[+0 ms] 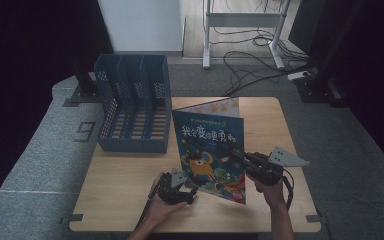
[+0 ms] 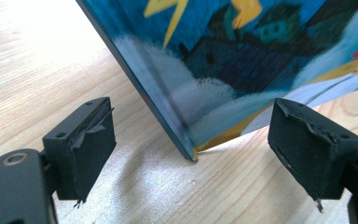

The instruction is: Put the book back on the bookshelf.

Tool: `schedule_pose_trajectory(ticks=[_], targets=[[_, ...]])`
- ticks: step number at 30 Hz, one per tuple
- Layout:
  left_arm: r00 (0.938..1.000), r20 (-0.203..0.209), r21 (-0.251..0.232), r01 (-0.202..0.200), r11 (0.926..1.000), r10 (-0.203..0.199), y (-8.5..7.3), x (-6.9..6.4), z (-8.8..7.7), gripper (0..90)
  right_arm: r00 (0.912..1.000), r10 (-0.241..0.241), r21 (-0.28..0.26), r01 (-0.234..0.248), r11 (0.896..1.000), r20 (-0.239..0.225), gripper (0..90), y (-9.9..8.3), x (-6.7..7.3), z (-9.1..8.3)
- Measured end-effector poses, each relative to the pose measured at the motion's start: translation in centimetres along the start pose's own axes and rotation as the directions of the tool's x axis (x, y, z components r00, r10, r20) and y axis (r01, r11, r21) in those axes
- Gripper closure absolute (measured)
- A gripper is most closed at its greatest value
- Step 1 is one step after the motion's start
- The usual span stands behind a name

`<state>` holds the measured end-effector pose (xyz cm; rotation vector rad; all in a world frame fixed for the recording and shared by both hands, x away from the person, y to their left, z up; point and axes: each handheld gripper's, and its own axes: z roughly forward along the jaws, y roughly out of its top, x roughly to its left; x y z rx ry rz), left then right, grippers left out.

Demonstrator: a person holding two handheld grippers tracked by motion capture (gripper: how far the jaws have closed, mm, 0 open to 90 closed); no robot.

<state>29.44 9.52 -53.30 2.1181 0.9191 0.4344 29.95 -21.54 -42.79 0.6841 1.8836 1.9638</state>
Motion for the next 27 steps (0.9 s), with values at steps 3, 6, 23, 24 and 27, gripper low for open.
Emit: schedule_pose_trajectory(ticks=[3,6,23,24,27], targets=[[0.9998,0.016,-0.035,0.007,0.9994,-0.006,0.7,0.5,-0.8,15.7,0.9999,0.009,0.003,-0.008,1.0,-0.01,82.3,-0.1,-0.3,-0.2],[0.9997,0.02,-0.071,0.014,0.9974,-0.013,1.7,1.1,-1.5,15.9,0.9998,0.01,0.004,-0.01,1.0,-0.014,82.2,-0.1,-0.4,-0.2],[0.9966,0.075,-0.178,0.047,0.9829,-0.035,6.0,2.9,-3.6,19.6,0.9997,0.02,0.028,-0.02,0.999,-0.013,79.8,-0.4,-1.1,-0.7],[0.9962,0.08,-0.182,0.049,0.982,-0.035,6.2,2.9,-3.6,19.9,0.9997,0.019,0.027,-0.019,0.999,-0.013,79.5,-0.4,-1.1,-0.7],[0.9965,0.077,-0.187,0.047,0.9813,-0.033,6.6,3.0,-3.5,20.5,0.9998,0.019,0.027,-0.019,0.999,-0.01,79.1,-0.5,-1.2,-0.8]])
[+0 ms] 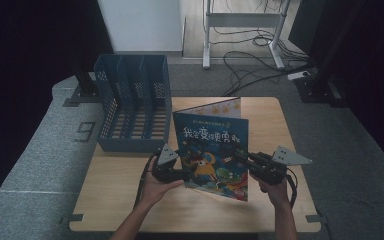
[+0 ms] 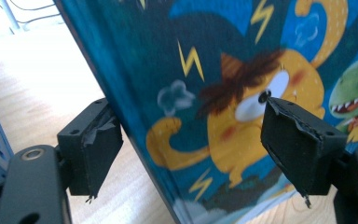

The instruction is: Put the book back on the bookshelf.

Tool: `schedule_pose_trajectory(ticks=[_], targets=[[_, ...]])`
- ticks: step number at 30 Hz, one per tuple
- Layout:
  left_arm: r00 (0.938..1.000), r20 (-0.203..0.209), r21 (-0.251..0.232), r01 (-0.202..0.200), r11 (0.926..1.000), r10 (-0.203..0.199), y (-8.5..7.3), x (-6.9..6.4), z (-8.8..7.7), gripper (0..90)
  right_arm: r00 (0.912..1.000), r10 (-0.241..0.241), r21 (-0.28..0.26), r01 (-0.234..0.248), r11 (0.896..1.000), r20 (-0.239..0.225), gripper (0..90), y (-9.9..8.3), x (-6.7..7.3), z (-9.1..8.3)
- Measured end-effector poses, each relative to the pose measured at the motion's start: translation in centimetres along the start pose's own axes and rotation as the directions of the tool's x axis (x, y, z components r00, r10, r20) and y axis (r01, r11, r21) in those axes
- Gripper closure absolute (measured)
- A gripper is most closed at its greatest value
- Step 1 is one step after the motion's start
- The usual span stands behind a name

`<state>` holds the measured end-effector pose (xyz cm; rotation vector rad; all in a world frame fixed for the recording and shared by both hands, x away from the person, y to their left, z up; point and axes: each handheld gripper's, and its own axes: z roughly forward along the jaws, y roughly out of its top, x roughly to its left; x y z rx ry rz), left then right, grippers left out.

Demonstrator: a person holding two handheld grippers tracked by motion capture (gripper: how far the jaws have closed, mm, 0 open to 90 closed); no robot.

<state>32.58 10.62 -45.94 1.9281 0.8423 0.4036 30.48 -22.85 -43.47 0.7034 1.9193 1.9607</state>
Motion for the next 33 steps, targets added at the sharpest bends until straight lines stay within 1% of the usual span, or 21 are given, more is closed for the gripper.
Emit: schedule_pose_trajectory(ticks=[4,10,11,13,15,16,17,19,22,23,24,26,27,28,30,33], targets=[[0.9999,-0.002,-0.003,-0.011,0.9999,0.011,0.6,0.1,0.2,20.8,1.0,0.0,0.005,0.0,1.0,0.002,78.3,-0.1,-0.2,-0.1],[1.0,0.002,-0.011,-0.001,0.9999,0.001,1.0,0.6,0.5,20.6,0.9999,-0.003,0.008,0.003,1.0,0.01,77.1,-0.2,-0.3,-0.1],[0.9997,0.022,-0.014,0.006,0.9999,-0.006,1.1,0.9,0.7,19.9,0.9998,-0.009,0.013,0.009,1.0,0.015,76.7,-0.2,-0.3,-0.1],[0.9995,0.03,-0.015,0.011,0.9998,-0.01,1.2,1.0,0.8,19.4,0.9997,-0.012,0.016,0.012,1.0,0.02,76.3,-0.2,-0.3,-0.1],[0.9996,0.027,-0.015,0.006,0.9999,-0.006,1.4,1.2,1.1,18.7,0.9994,-0.019,0.034,0.018,0.999,0.03,76.0,-0.4,-0.4,0.0],[0.9993,0.035,-0.017,0.012,0.9998,-0.012,1.4,1.3,1.2,18.6,0.9992,-0.021,0.038,0.019,0.999,0.035,75.9,-0.5,-0.4,0.0],[0.9993,0.035,-0.017,0.012,0.9998,-0.012,1.4,1.3,1.2,18.9,0.9992,-0.021,0.038,0.019,0.999,0.035,75.9,-0.5,-0.4,0.0],[0.9981,0.056,-0.03,0.027,0.9992,-0.025,1.4,1.6,1.2,19.2,0.9996,-0.012,0.034,0.011,0.999,0.027,77.0,-0.6,-0.6,0.1],[0.9976,0.064,-0.036,0.03,0.9989,-0.028,1.4,1.7,1.1,19.7,0.9998,-0.012,0.031,0.012,0.999,0.013,77.7,-0.6,-0.6,0.0],[0.9977,0.063,-0.038,0.026,0.9989,-0.024,1.4,1.7,1.0,20.1,0.9999,-0.014,0.032,0.013,0.999,0.01,77.8,-0.6,-0.6,0.0],[0.9983,0.055,-0.052,0.022,0.9984,-0.02,1.4,1.7,0.9,21.7,0.9999,-0.011,0.036,0.01,0.999,0.012,77.2,-0.6,-0.7,0.0],[0.9984,0.055,-0.058,0.02,0.9981,-0.017,1.5,1.7,0.8,22.9,0.9997,-0.012,0.039,0.011,0.999,0.019,76.5,-0.6,-0.7,-0.1],[0.9982,0.058,-0.062,0.019,0.9979,-0.015,1.5,1.7,0.8,22.9,0.9994,-0.015,0.045,0.013,0.999,0.03,75.3,-0.7,-0.8,-0.1],[0.9984,0.056,-0.066,0.011,0.9978,-0.007,1.6,1.6,0.6,22.8,0.9984,-0.023,0.058,0.02,0.998,0.051,73.5,-0.8,-0.9,-0.1],[0.9984,0.057,-0.068,0.008,0.9977,-0.004,1.7,1.5,0.6,22.7,0.9984,-0.019,0.06,0.016,0.998,0.053,72.8,-0.9,-1.1,-0.2],[0.9982,0.06,-0.08,-0.003,0.9968,0.008,1.9,1.3,0.4,22.7,0.9967,-0.029,0.074,0.023,0.997,0.075,70.1,-1.0,-1.2,-0.2]])
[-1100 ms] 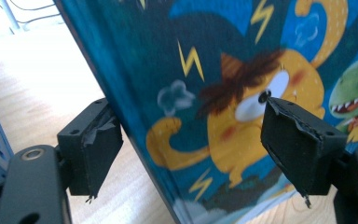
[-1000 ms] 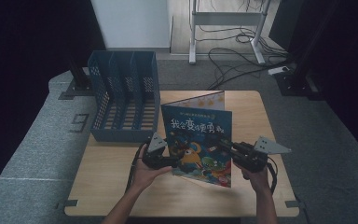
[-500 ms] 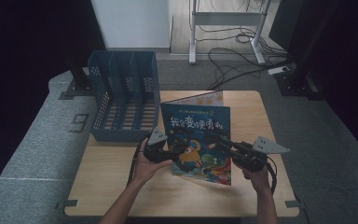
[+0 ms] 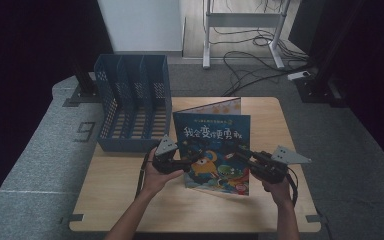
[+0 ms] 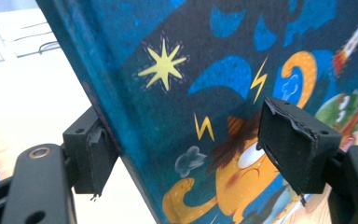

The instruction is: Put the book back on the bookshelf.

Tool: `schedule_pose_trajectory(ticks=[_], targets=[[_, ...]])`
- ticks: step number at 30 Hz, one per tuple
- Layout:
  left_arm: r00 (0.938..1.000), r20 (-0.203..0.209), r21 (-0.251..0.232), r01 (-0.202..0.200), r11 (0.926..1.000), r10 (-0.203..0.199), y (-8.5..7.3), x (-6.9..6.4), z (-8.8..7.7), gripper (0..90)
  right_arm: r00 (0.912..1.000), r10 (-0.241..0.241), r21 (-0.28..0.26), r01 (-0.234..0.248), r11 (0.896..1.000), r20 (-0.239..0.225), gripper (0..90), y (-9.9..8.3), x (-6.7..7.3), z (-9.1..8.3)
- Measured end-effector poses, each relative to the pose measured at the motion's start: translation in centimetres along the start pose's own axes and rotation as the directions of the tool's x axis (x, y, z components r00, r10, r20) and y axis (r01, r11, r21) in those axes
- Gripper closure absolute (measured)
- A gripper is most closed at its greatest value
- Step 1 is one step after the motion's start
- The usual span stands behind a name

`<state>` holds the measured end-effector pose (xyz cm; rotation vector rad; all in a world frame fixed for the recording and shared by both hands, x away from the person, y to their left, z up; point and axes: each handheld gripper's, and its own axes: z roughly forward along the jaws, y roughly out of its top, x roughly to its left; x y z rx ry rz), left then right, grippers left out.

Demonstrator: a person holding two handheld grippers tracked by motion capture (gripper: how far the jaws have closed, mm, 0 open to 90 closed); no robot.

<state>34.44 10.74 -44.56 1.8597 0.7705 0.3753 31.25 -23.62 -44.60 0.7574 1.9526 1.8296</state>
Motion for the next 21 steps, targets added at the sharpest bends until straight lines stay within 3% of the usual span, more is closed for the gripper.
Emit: schedule_pose_trajectory(ticks=[6,13,17,21], targets=[[0.9996,0.004,-0.016,-0.029,0.9994,0.029,0.2,-0.5,-0.4,22.8,0.999,-0.026,0.025,0.025,0.999,0.035,65.3,-0.2,-0.1,0.0],[0.9979,0.02,-0.043,-0.061,0.9972,0.062,0.8,-1.3,-0.9,24.1,0.9981,-0.014,0.052,0.011,0.999,0.06,60.4,-0.6,-0.7,0.0],[0.9955,0.03,-0.062,-0.087,0.9942,0.089,1.1,-2.2,-1.3,25.4,0.9925,-0.038,0.094,0.028,0.995,0.116,53.3,-0.9,-0.8,0.4],[0.9931,0.04,-0.078,-0.107,0.9912,0.11,1.3,-2.8,-1.3,29.5,0.9925,-0.027,0.095,0.016,0.995,0.119,50.7,-1.1,-1.0,0.5]])
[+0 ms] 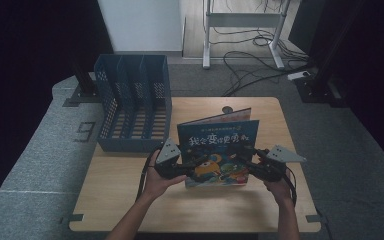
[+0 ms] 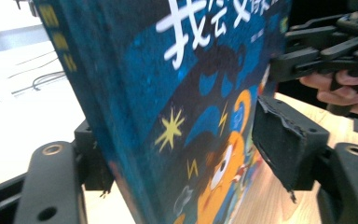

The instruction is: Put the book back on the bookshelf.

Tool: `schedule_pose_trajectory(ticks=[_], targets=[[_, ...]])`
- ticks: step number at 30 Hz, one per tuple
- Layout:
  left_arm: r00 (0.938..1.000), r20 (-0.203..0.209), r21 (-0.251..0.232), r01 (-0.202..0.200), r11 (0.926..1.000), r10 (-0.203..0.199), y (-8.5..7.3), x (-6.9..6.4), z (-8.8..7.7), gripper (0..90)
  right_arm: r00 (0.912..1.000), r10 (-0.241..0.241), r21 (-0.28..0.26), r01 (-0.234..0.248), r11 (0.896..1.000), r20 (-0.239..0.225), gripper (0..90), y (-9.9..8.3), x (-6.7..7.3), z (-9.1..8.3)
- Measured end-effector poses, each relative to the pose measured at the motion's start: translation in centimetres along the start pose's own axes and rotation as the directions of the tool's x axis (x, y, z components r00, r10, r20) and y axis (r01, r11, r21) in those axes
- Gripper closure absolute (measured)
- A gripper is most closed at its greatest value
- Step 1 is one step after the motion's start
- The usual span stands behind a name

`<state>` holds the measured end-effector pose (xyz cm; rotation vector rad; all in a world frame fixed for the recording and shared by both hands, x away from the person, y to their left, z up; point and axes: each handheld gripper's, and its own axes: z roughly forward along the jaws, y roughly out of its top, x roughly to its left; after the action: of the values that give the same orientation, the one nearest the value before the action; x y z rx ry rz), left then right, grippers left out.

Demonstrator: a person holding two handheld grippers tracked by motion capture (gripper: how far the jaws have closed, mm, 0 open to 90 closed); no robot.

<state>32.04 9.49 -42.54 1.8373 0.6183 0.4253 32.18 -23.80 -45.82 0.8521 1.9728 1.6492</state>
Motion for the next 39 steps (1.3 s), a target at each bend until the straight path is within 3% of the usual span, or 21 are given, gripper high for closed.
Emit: schedule_pose_trajectory(ticks=[3,14,18,24,29,34,39], targets=[[0.9996,-0.017,0.001,-0.022,0.9998,0.022,0.2,-0.4,0.1,30.8,1.0,0.008,-0.001,-0.008,1.0,-0.003,49.7,-0.1,-0.1,0.0],[1.0,-0.008,-0.029,-0.004,0.9996,0.004,0.9,-0.5,0.1,42.8,0.9993,0.02,-0.004,-0.02,1.0,0.03,43.3,-0.3,0.0,0.4],[0.9994,-0.031,-0.027,-0.014,0.9995,0.013,0.8,-0.5,0.1,45.9,0.9982,0.025,-0.005,-0.025,1.0,0.054,43.0,-0.3,0.0,0.4],[1.0,-0.006,-0.017,-0.001,0.9999,0.001,0.8,-0.3,-0.1,62.6,0.9898,0.078,-0.001,-0.078,0.997,0.12,37.8,-0.4,-0.3,0.5],[0.9996,-0.002,-0.026,-0.029,0.9992,0.029,0.7,-0.7,0.0,63.9,0.9899,0.084,0.011,-0.086,0.996,0.114,36.7,-0.5,-0.3,0.8],[0.9991,0.017,-0.033,-0.037,0.9988,0.038,0.6,-1.0,0.3,62.8,0.9883,0.075,0.025,-0.079,0.997,0.133,38.4,-0.5,0.0,1.0],[0.9983,0.048,-0.055,-0.031,0.998,0.033,1.0,-1.5,0.5,63.0,0.9892,0.086,0.025,-0.09,0.996,0.119,38.7,-0.4,-0.1,0.8]])
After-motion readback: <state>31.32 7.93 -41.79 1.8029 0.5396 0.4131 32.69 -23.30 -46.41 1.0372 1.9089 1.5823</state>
